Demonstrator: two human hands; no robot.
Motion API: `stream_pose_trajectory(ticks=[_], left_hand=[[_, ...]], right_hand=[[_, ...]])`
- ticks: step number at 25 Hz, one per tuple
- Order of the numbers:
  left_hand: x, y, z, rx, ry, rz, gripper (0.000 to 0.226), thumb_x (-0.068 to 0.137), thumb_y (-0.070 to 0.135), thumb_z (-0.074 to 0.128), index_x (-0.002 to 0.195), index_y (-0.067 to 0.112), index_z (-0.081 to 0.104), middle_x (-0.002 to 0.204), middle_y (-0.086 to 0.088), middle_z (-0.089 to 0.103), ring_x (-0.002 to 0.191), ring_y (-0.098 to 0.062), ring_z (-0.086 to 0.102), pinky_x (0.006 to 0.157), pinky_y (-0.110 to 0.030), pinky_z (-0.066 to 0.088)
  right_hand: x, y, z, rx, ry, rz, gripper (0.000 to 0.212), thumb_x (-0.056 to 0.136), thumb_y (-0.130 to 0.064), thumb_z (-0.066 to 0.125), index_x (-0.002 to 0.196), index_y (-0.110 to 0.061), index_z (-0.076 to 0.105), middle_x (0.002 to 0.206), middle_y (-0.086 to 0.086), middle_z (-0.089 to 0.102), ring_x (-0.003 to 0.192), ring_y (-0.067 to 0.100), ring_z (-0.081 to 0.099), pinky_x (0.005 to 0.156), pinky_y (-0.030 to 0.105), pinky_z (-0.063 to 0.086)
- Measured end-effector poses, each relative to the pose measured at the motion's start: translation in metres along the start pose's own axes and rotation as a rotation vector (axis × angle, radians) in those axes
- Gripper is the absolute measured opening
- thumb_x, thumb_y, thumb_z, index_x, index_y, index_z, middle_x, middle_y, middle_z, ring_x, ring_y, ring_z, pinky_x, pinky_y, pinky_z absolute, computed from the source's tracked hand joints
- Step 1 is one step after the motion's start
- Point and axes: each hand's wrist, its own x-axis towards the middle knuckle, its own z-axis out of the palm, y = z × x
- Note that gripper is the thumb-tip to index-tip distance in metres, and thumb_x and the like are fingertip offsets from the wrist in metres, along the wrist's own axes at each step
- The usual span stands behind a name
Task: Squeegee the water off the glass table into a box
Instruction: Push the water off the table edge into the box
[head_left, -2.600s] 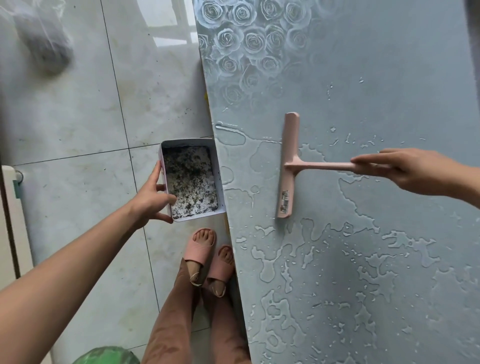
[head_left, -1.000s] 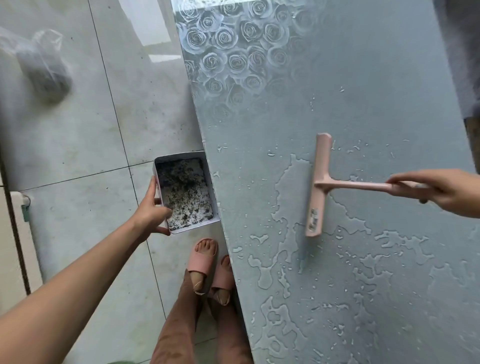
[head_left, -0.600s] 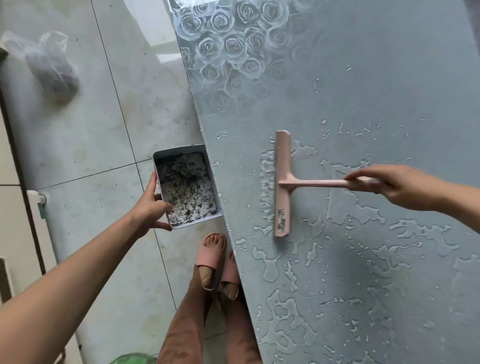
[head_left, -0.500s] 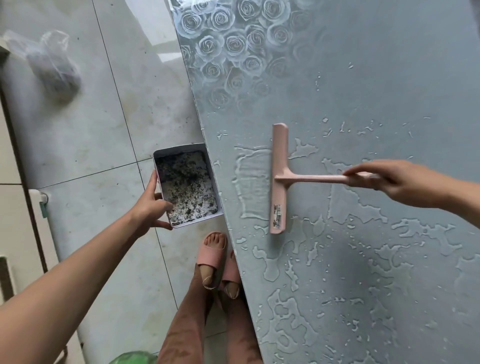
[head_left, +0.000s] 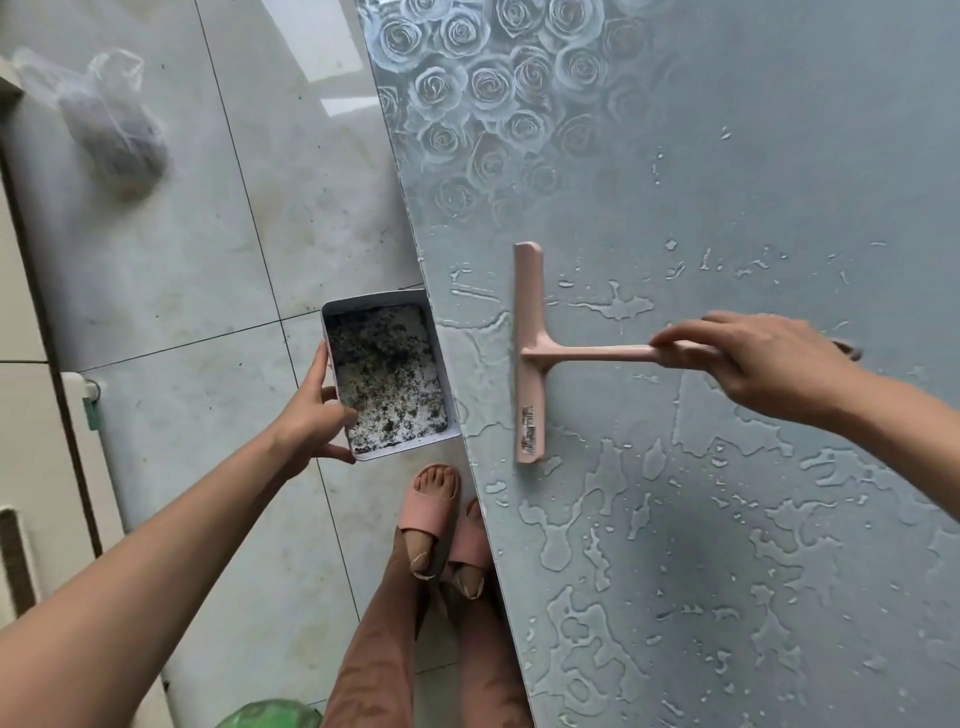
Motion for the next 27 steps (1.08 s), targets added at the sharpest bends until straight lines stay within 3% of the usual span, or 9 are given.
stream_pose_trajectory(ticks=[6,8,12,16,19,24,27], left_hand=[[-0.005,-0.010,0.001,-0.030,-0.042,-0.020,0.104,0.083,-0.017,0.044,0.144,0.058,0.006,0.134,-0.005,0.044,0.110,-0.031,0.055,0.059,-0.047,0.059],[-0.007,-0.014,0.003,-0.031,-0.044,-0.024,0.104,0.083,-0.017,0.045,0.144,0.056,0.005,0.132,-0.005,0.045,0.108,-0.031,0.057,0.062,-0.049,0.059],[-0.007,-0.019,0.004,-0.052,-0.043,-0.021,0.103,0.082,-0.016,0.045,0.145,0.055,0.006,0.130,-0.003,0.044,0.106,-0.029,0.058,0.065,-0.051,0.059],[-0.005,-0.020,0.001,-0.050,-0.058,-0.017,0.104,0.081,-0.016,0.046,0.145,0.056,0.006,0.135,-0.004,0.045,0.110,-0.031,0.058,0.065,-0.052,0.058],[-0.005,-0.016,0.000,-0.060,-0.059,-0.016,0.104,0.082,-0.017,0.047,0.145,0.056,0.007,0.138,-0.004,0.043,0.111,-0.030,0.057,0.062,-0.050,0.059],[-0.005,-0.013,-0.001,-0.056,-0.040,-0.015,0.104,0.082,-0.016,0.047,0.146,0.055,0.006,0.138,-0.006,0.042,0.113,-0.031,0.056,0.065,-0.051,0.059],[0.000,-0.011,-0.003,-0.064,-0.035,-0.010,0.103,0.083,-0.016,0.047,0.145,0.055,0.007,0.136,-0.005,0.043,0.112,-0.030,0.056,0.065,-0.050,0.059]], right_hand=[[-0.034,0.008,-0.010,-0.074,0.084,0.047,0.028,0.091,-0.035,0.052,0.116,-0.040,0.064,0.094,-0.003,0.066,0.081,0.031,0.066,0.061,0.039,0.052],[-0.012,-0.022,0.001,-0.029,0.083,-0.013,0.030,0.093,-0.031,0.051,0.120,-0.039,0.062,0.095,0.000,0.064,0.083,0.032,0.064,0.064,0.038,0.050],[0.022,-0.059,0.005,-0.064,0.086,-0.132,0.031,0.095,-0.042,0.041,0.123,-0.045,0.056,0.093,-0.002,0.060,0.086,0.030,0.062,0.059,0.032,0.037],[0.002,-0.034,-0.029,-0.090,0.142,-0.057,0.041,0.086,-0.052,0.033,0.117,-0.047,0.060,0.080,-0.006,0.058,0.077,0.029,0.063,0.053,0.029,0.034],[0.013,-0.050,-0.023,-0.135,0.120,-0.056,0.032,0.093,-0.044,0.039,0.119,-0.050,0.057,0.088,-0.004,0.059,0.084,0.029,0.062,0.058,0.032,0.037],[0.040,-0.103,-0.013,-0.175,0.177,-0.198,0.027,0.098,-0.037,0.044,0.118,-0.048,0.058,0.085,-0.001,0.056,0.075,0.029,0.056,0.054,0.030,0.021],[0.033,-0.077,-0.037,-0.070,0.217,-0.120,0.027,0.093,-0.044,0.047,0.116,-0.049,0.060,0.085,-0.003,0.061,0.083,0.029,0.061,0.056,0.030,0.029]])
